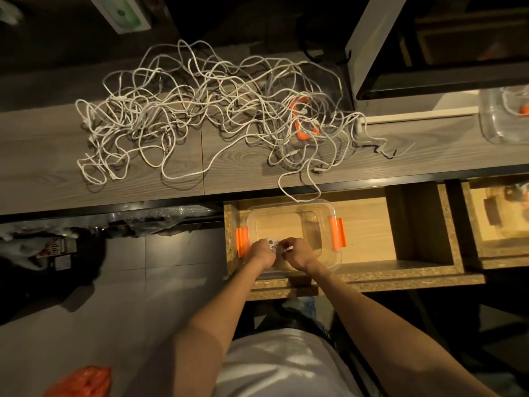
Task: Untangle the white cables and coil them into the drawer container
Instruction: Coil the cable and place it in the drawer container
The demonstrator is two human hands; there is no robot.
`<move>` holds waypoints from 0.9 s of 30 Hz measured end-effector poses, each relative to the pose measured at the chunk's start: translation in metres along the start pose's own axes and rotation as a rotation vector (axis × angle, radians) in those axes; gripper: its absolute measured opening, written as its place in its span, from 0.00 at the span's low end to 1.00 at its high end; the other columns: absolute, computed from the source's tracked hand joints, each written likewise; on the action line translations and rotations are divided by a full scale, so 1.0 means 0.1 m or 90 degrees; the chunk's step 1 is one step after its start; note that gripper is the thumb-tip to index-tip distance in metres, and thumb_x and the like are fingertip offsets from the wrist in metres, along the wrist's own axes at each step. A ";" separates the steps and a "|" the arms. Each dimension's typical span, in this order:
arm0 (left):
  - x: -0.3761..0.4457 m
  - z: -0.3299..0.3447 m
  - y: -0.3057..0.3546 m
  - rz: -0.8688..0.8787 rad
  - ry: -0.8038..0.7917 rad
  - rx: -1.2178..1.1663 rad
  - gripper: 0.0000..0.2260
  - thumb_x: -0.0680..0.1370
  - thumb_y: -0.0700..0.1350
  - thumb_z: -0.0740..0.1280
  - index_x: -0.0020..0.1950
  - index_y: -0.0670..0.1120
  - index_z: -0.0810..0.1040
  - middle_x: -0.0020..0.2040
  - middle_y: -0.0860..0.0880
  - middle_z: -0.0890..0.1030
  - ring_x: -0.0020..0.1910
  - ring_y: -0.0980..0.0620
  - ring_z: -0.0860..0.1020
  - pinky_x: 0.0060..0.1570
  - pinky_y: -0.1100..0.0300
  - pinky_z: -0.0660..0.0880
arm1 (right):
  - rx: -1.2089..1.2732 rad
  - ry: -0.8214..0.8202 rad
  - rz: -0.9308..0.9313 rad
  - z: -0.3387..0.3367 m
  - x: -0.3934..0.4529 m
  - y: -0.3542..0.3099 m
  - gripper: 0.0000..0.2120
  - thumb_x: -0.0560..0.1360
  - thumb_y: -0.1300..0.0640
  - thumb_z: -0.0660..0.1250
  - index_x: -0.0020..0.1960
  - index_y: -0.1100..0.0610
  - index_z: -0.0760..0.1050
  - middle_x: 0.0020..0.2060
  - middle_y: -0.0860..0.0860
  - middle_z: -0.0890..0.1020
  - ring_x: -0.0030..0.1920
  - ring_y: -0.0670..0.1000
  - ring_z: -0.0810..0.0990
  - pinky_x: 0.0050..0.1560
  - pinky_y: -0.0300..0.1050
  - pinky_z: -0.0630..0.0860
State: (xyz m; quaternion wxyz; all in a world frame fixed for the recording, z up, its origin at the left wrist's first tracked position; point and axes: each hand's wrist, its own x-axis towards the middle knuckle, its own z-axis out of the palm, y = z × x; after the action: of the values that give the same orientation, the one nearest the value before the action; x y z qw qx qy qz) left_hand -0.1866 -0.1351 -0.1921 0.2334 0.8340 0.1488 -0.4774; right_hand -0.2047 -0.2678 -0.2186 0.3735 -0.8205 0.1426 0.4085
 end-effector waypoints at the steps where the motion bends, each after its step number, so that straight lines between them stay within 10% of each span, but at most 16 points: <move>1: -0.03 -0.05 0.02 0.009 0.001 0.013 0.12 0.81 0.36 0.61 0.65 0.40 0.75 0.59 0.42 0.79 0.60 0.43 0.78 0.51 0.56 0.74 | 0.004 0.002 0.001 -0.02 -0.01 0.00 0.18 0.78 0.66 0.68 0.68 0.64 0.78 0.63 0.59 0.82 0.63 0.57 0.80 0.58 0.37 0.72; 8: -0.22 -0.56 -0.15 0.087 0.005 -0.148 0.12 0.80 0.32 0.64 0.58 0.44 0.81 0.59 0.43 0.81 0.62 0.44 0.79 0.63 0.51 0.77 | 0.038 0.023 -0.046 -0.30 -0.23 -0.11 0.12 0.80 0.66 0.66 0.62 0.60 0.82 0.60 0.55 0.83 0.59 0.54 0.82 0.61 0.44 0.76; 15: -0.38 -1.39 -0.44 0.142 0.256 -0.294 0.06 0.81 0.40 0.68 0.45 0.49 0.77 0.46 0.43 0.85 0.38 0.51 0.81 0.39 0.60 0.75 | 0.026 -0.070 -0.220 -0.79 -0.45 -0.90 0.07 0.81 0.60 0.70 0.55 0.62 0.83 0.46 0.53 0.85 0.43 0.49 0.83 0.45 0.43 0.82; 19: -0.41 -1.77 -0.50 0.225 0.525 -0.100 0.06 0.77 0.43 0.72 0.52 0.46 0.76 0.49 0.49 0.78 0.49 0.50 0.78 0.48 0.60 0.74 | -0.043 0.074 -0.354 -0.95 -0.34 -1.53 0.08 0.78 0.62 0.73 0.56 0.57 0.82 0.48 0.51 0.83 0.45 0.47 0.81 0.51 0.42 0.78; 23: -0.38 -2.02 -0.48 0.244 0.555 0.108 0.26 0.74 0.41 0.75 0.70 0.45 0.70 0.66 0.46 0.73 0.66 0.47 0.71 0.67 0.51 0.71 | -0.108 0.140 -0.393 -0.99 -0.11 -2.03 0.20 0.75 0.62 0.75 0.65 0.56 0.78 0.55 0.55 0.80 0.50 0.51 0.79 0.57 0.46 0.77; 27: -0.33 -2.22 -0.47 0.177 0.603 0.165 0.32 0.74 0.39 0.75 0.73 0.50 0.64 0.63 0.44 0.74 0.61 0.45 0.74 0.59 0.51 0.75 | -0.132 0.084 -0.360 -0.87 -0.03 -2.34 0.30 0.75 0.62 0.75 0.75 0.55 0.70 0.64 0.60 0.78 0.62 0.60 0.79 0.64 0.46 0.73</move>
State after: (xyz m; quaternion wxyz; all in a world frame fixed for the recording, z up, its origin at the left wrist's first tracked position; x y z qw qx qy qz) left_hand -0.0643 0.0216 -0.0785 0.0963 0.9929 0.0655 -0.0259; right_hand -0.0309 -0.1726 -0.0668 0.3771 -0.8860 -0.1101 0.2465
